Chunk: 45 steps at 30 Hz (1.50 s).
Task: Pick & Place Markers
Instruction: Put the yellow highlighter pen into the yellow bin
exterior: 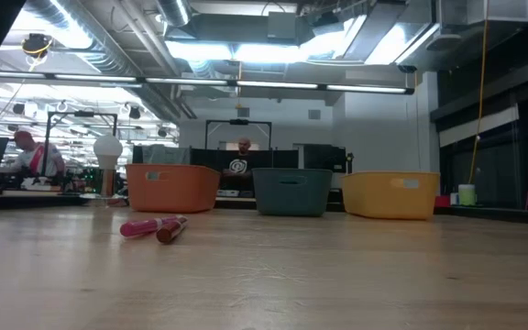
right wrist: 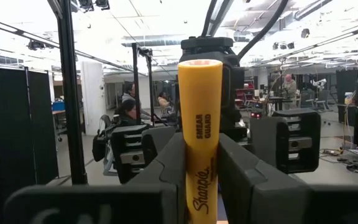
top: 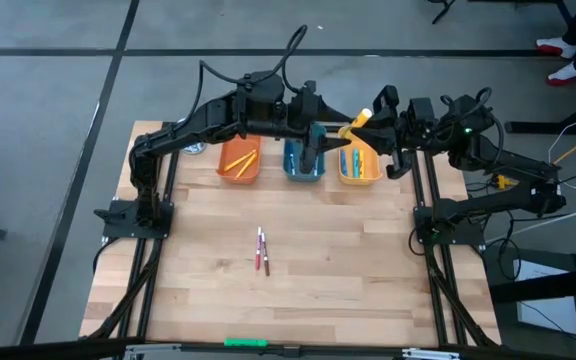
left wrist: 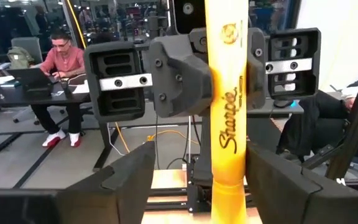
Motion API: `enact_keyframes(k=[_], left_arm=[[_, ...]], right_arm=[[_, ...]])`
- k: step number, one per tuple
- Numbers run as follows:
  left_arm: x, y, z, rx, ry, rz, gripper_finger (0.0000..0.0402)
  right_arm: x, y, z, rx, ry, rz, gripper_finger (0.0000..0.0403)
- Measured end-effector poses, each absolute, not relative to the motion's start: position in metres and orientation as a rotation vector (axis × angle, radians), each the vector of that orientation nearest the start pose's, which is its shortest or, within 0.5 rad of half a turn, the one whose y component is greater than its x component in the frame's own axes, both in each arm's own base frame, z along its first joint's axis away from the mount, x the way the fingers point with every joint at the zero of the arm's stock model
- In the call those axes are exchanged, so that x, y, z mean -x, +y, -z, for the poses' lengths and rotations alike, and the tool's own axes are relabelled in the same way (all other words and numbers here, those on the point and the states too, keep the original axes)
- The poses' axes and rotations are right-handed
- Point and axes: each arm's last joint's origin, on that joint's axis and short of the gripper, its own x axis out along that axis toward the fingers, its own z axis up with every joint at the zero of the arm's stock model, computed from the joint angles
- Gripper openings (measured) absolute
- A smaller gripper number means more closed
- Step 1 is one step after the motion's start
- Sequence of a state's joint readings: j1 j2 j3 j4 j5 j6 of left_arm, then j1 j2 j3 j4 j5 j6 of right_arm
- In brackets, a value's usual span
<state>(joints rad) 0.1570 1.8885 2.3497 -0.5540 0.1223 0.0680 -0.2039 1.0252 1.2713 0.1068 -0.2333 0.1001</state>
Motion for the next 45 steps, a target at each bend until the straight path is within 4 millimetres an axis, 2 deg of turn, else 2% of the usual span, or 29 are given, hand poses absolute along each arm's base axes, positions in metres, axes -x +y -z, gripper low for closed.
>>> enact_keyframes(k=[6,12,22,27,33,39,45], left_arm=[[-0.387,0.058,-0.505,-0.048,0.122,-0.024,0.0238],[-0.387,0.058,-0.505,-0.054,0.127,-0.023,0.0236],[-0.386,0.058,-0.504,-0.062,0.13,-0.023,0.0225],[-0.386,0.058,-0.502,-0.061,0.158,-0.023,0.0179],[-0.384,0.058,-0.499,-0.036,0.199,-0.023,0.0099],[-0.374,0.056,-0.504,-0.02,0.206,-0.023,0.0019],[-0.357,0.048,-0.515,-0.02,0.213,-0.031,0.0002]], right_arm=[[-0.185,-0.032,-0.484,-0.014,-0.362,-0.045,0.0065],[-0.168,-0.028,-0.488,0.009,-0.372,-0.032,0.0065],[-0.141,-0.027,-0.487,0.001,-0.326,0.132,0.0065],[-0.141,-0.03,-0.479,-0.02,-0.242,0.22,0.0065],[-0.145,-0.034,-0.468,-0.047,-0.139,0.329,0.0065],[-0.146,-0.038,-0.462,-0.079,-0.077,0.436,0.0065],[-0.149,-0.045,-0.455,-0.171,-0.038,0.493,0.0065]])
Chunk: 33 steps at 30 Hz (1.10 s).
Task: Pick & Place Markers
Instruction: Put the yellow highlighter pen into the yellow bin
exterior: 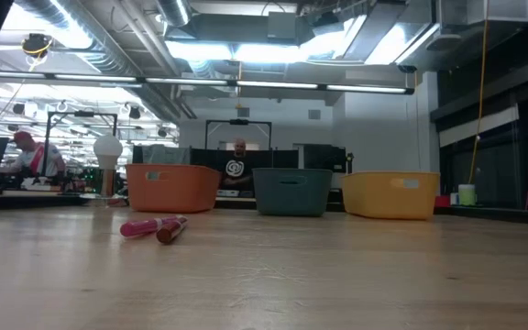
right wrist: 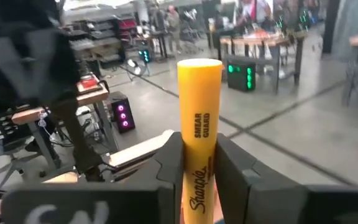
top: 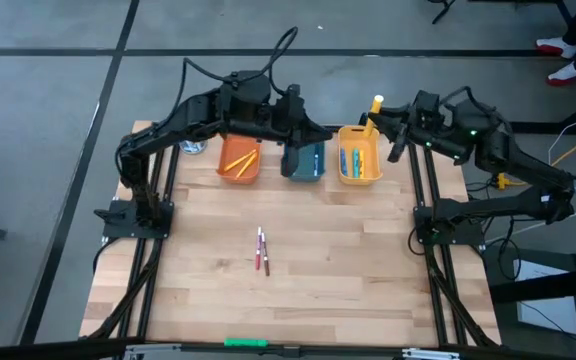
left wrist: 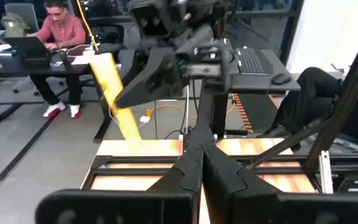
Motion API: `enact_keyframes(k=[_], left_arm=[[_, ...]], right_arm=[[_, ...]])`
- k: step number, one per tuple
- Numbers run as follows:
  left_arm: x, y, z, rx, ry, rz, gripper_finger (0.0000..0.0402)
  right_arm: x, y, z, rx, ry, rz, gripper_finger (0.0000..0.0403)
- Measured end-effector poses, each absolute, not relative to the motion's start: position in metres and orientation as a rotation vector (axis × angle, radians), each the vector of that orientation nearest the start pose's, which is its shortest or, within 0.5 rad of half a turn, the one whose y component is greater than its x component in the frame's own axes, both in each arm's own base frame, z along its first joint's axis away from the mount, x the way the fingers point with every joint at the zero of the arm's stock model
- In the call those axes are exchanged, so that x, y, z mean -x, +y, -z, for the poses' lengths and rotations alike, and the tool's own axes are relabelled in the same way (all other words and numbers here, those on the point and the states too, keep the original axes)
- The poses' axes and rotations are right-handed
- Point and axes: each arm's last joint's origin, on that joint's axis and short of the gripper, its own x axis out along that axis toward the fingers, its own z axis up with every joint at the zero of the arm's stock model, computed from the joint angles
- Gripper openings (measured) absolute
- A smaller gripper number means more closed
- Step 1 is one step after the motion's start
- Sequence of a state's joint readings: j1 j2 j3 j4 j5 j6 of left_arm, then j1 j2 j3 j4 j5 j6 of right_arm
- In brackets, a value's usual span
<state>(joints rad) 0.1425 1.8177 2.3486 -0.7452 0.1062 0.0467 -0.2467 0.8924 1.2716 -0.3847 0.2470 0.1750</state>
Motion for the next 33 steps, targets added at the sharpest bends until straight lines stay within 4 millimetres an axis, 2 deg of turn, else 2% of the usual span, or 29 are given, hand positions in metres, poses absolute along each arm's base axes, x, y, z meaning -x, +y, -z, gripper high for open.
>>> enact_keyframes(k=[7,13,33], left_arm=[[-0.334,0.035,-0.529,-0.041,0.206,-0.062,0.0002],[-0.321,0.025,-0.535,-0.077,0.209,-0.084,0.0002],[-0.317,0.02,-0.536,-0.096,0.217,-0.076,0.0001]], right_arm=[[-0.157,-0.061,-0.446,-0.321,-0.016,0.579,0.0065],[-0.168,-0.075,-0.436,-0.378,0.041,0.649,0.0065],[-0.187,-0.133,-0.377,-0.49,0.434,0.966,0.0065]])
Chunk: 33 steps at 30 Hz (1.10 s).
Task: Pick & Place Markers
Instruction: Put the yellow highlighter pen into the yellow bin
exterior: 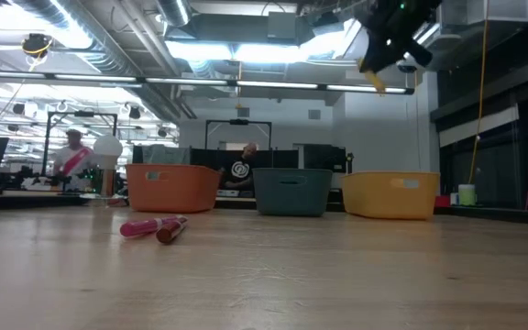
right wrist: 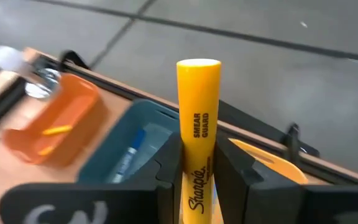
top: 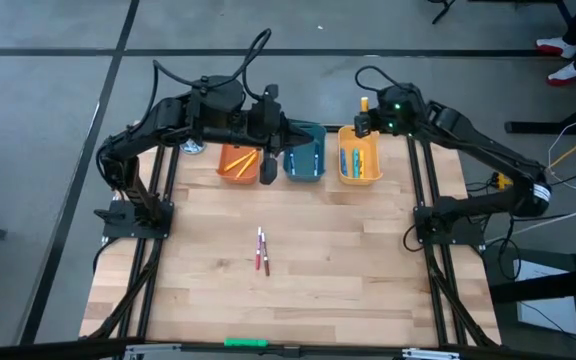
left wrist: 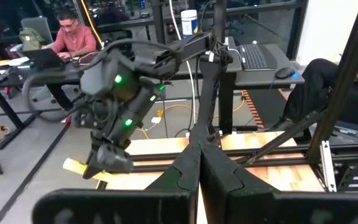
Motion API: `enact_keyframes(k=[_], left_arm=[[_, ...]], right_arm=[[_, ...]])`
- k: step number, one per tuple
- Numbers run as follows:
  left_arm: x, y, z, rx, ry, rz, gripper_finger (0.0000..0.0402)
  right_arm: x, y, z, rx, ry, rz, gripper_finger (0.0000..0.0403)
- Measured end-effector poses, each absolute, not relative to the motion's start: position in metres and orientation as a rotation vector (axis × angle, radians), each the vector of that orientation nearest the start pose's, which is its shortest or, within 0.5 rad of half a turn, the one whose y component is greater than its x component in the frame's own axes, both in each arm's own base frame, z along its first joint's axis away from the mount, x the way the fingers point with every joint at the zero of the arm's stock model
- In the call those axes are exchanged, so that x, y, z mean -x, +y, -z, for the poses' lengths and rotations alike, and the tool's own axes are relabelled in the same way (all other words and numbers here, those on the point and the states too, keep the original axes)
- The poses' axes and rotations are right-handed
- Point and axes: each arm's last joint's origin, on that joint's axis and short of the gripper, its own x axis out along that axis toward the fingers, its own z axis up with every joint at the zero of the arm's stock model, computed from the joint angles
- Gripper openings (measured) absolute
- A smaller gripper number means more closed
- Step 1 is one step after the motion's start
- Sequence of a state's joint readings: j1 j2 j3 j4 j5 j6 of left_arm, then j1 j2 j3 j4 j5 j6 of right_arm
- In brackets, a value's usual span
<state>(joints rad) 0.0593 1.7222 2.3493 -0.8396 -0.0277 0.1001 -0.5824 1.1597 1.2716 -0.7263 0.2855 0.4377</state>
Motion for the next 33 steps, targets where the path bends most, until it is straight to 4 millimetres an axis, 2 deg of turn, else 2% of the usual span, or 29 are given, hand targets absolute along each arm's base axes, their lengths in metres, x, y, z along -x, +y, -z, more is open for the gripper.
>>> enact_keyframes(k=[14,25,33], left_arm=[[-0.317,0.02,-0.536,-0.091,0.216,-0.075,0.0002],[-0.317,0.02,-0.536,-0.089,0.216,-0.075,0.0001],[-0.317,0.02,-0.536,-0.089,0.217,-0.077,0.0002]], right_arm=[[-0.194,-0.164,-0.342,-0.539,0.663,1.084,0.0065],[-0.205,-0.188,-0.313,-0.592,0.794,1.073,0.0065],[-0.213,-0.197,-0.291,-0.648,0.897,1.08,0.0065]])
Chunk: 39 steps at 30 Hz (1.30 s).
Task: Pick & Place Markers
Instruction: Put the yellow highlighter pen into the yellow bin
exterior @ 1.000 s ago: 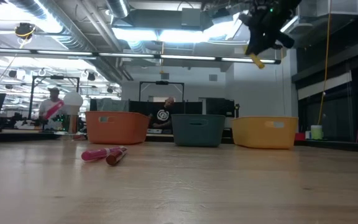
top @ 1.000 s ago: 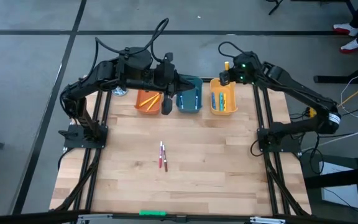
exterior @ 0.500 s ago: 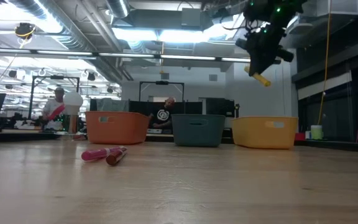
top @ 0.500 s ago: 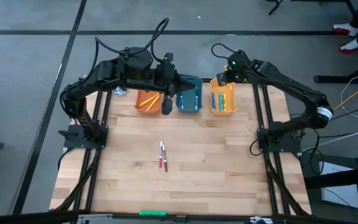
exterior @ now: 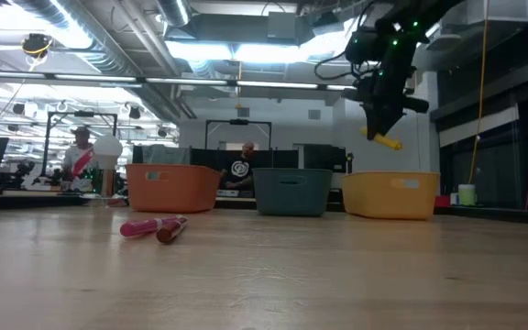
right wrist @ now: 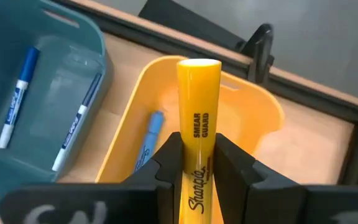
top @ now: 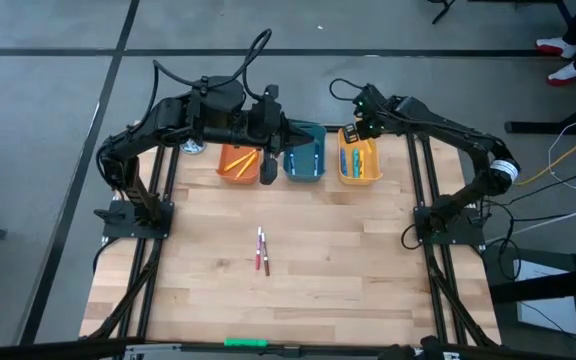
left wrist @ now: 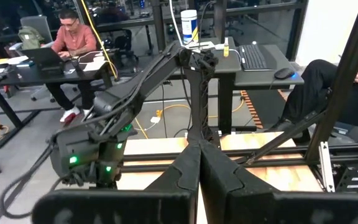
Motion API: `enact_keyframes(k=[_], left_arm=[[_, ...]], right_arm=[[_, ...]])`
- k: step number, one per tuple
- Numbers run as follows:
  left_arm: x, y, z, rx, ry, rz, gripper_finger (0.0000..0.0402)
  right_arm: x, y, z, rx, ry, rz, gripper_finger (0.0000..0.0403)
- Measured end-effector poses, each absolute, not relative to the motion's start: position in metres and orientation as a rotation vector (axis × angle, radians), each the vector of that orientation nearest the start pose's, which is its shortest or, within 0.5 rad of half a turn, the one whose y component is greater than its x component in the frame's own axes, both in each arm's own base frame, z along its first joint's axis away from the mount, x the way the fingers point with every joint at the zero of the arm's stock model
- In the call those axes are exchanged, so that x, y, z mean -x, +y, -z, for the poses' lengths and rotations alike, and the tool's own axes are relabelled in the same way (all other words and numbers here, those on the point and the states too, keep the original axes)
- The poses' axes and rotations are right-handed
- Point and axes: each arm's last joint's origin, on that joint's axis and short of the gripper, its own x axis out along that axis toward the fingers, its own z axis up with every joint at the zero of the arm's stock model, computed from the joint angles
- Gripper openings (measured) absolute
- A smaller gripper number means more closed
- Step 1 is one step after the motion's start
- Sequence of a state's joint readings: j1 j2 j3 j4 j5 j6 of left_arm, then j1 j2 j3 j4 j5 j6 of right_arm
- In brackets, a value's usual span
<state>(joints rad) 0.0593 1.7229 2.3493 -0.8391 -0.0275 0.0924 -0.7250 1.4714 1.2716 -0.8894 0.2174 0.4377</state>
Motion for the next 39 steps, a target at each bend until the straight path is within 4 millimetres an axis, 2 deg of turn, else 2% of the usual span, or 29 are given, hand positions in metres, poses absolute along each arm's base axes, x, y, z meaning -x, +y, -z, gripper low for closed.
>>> enact_keyframes(k=[14,34,39], left_arm=[[-0.317,0.02,-0.536,-0.089,0.217,-0.078,0.0002],[-0.317,0.02,-0.536,-0.096,0.216,-0.076,0.0001],[-0.317,0.02,-0.536,-0.096,0.216,-0.074,0.0002]], right_arm=[[-0.223,-0.204,-0.27,-0.757,0.953,1.075,0.0065],[-0.223,-0.201,-0.266,-0.984,0.907,1.112,0.0065],[-0.227,-0.204,-0.256,-0.99,0.948,1.115,0.0065]])
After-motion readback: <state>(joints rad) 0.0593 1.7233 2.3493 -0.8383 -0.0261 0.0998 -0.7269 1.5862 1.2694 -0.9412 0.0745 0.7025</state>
